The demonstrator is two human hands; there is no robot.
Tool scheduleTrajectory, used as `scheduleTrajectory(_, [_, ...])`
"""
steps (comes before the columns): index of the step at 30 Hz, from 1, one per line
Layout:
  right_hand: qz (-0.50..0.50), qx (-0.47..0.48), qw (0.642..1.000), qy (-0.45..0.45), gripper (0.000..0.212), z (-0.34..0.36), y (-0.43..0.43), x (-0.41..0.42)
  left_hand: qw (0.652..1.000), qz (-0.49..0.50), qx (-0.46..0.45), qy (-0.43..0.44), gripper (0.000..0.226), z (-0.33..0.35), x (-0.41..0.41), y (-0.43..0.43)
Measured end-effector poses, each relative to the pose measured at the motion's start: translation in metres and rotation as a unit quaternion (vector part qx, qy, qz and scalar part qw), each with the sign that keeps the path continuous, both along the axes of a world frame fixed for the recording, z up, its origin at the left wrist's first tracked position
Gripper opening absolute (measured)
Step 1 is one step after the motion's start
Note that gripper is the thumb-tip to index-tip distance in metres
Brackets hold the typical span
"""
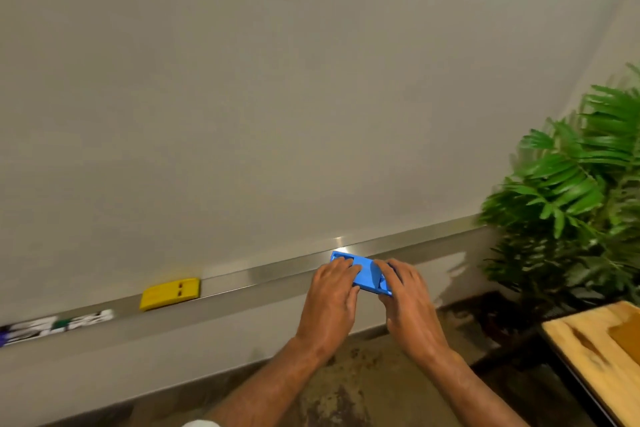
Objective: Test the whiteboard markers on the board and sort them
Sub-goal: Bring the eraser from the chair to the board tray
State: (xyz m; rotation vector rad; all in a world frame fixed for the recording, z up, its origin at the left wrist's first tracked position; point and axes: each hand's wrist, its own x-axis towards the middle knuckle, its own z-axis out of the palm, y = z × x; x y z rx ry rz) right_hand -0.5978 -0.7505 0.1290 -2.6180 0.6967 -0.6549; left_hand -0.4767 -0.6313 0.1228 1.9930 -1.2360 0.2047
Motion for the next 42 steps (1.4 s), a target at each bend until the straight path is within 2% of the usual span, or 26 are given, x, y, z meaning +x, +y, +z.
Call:
scheduleTrajectory(5, [0.04, 0.014, 0.999, -0.009, 0.076, -0.008, 0.059, 0.07, 0.999, 0.041, 0.003, -0.011, 0.045, -0.005, 0.056, 0.067])
scheduleTrajectory(11, [0.104, 0.019, 0.994, -0.005, 0.074, -0.012, 0.105, 0.141, 0.989, 0.118, 0.05, 0.07, 0.046, -0.012, 0.104, 0.121])
scheduleTrajectory(24, [0.242, 0.0, 0.97, 0.03, 0.081, -0.064, 0.098, 0.237, 0.955, 0.223, 0.105, 0.164, 0.052, -0.051, 0.152, 0.135])
scheduleTrajectory(32, [0.261, -0.018, 0.963, 0.065, 0.083, -0.098, 0.09, 0.283, 0.943, 0.239, 0.125, 0.195, 0.05, -0.087, 0.186, 0.129])
scheduleTrajectory(42, [0.233, 0.01, 0.966, 0.11, 0.087, -0.161, 0.096, 0.324, 0.939, 0.234, 0.126, 0.219, 0.047, -0.143, 0.234, 0.13])
